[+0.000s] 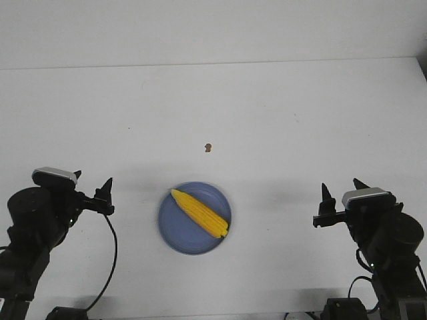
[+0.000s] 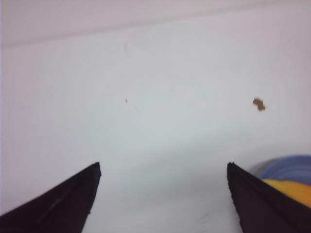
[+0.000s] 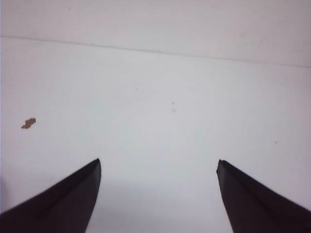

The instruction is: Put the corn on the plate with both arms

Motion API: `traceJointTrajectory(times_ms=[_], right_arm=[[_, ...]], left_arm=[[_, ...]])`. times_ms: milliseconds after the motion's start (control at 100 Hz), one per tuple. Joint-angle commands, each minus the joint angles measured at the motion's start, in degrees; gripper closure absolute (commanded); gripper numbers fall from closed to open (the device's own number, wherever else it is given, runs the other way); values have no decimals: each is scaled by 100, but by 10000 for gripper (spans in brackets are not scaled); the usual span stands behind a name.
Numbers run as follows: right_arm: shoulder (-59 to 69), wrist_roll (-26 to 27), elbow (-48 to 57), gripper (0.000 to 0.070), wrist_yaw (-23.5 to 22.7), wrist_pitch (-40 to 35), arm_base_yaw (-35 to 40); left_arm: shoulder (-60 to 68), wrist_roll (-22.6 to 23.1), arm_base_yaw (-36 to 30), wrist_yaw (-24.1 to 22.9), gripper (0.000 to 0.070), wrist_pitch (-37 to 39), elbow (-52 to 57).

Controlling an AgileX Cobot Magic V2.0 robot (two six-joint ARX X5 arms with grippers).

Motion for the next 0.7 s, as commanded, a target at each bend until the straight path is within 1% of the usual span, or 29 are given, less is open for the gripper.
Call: traceJointTrajectory(times_ms=[0,180,240,310,440,620,690], right_arm=[[-160,46,-203,199,-13,219,9],[-901,203,-1023,199,-11,577,9],[-1128,208,-1056,200,-11,562,7],[-1416,184,-1058,199,0,516,9],[-1641,186,-1102,200,9,354,7],[-1631,188,-1104,201,7,417,7],[-1631,188,-1104,216,7,426,7]], left_arm=[[-175,-149,-4,2,169,157,-284],[-955,-367,-4,-118,170,483,-1255],[-1193,-581,-4,-127,170,573,-1497],[-1471,-667,-4,-131,170,597,-1690],[-1731,-721,-4,-149,169,608,-1755],[-1808,-723,-7,-175,168,614,-1755],[-1805,-728,-7,-173,168,629,-1755]])
